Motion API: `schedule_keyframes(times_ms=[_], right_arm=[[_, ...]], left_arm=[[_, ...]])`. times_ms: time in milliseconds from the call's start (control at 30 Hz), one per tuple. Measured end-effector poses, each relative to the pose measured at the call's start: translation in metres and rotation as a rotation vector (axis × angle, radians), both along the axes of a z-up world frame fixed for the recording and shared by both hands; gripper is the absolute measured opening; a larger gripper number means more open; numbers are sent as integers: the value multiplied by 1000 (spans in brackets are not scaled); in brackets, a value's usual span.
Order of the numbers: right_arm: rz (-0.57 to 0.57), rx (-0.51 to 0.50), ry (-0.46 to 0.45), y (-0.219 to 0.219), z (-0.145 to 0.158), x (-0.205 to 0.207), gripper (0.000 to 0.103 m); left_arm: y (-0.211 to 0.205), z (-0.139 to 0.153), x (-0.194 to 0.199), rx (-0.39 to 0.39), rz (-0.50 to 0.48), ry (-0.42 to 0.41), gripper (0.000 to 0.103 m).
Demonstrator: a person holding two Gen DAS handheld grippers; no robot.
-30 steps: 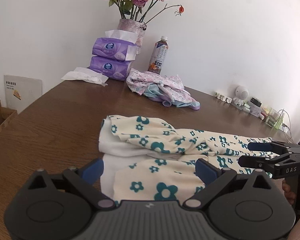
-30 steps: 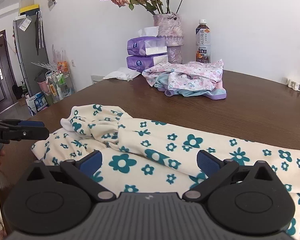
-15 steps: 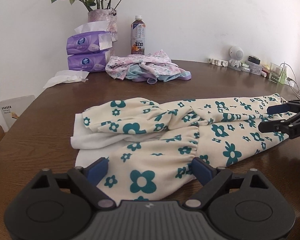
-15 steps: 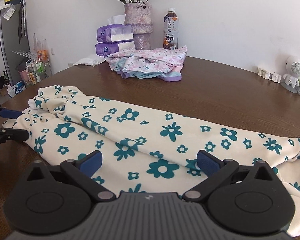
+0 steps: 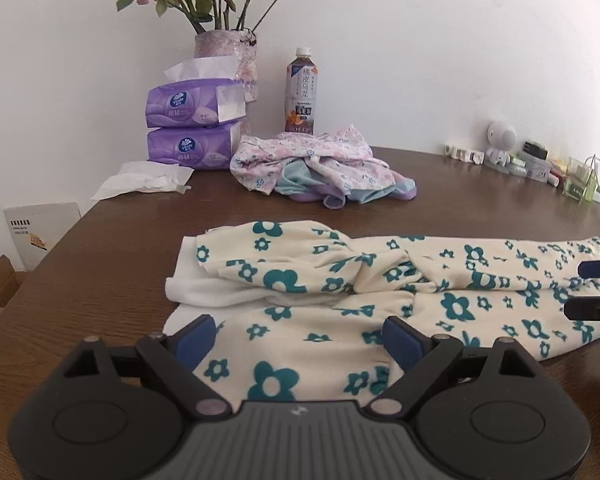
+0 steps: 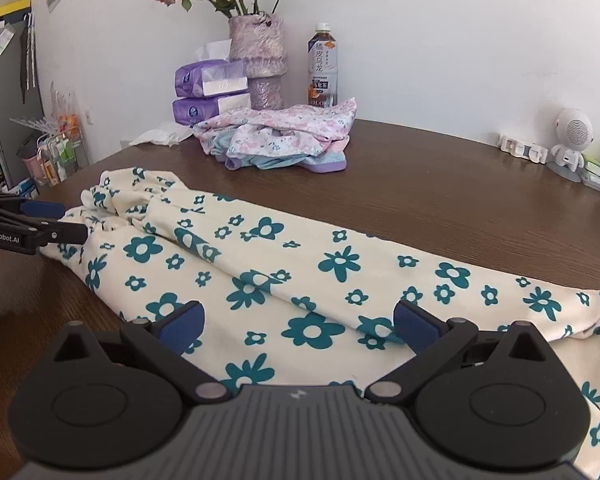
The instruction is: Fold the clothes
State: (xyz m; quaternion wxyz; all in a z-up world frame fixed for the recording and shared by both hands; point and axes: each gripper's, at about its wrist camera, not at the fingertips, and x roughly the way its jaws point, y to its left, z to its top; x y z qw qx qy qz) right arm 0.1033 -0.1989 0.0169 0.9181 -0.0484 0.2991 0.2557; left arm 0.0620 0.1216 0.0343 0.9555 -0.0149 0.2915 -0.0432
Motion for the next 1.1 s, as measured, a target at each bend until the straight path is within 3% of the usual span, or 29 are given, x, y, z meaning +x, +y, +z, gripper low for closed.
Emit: schedule_keyframes(times_ms=[67,233,500,633,800,1100], right_arm=[[-38,39,5,-7,6,-8,103],[-137,108,40,-26,17,-30,103],[-271,46,118,-42,13,-61,103],[-291,37,144,-42,7,-75,103],[-283,7,109,-36,12,-91,103],[-284,14,90,-36,18,-99,103]], left_arm=[[-8,4,-10,-25,-14,-17,100],[-38,10,-32,-34,-61,-29,103],[-64,4,-55,-133,-44,-16,103],[-74,2,-66,-131,-34,-30,103],[-80,1,-71,-78,-8,5,103],[-79,-4,-78,-103,-24,7,103]])
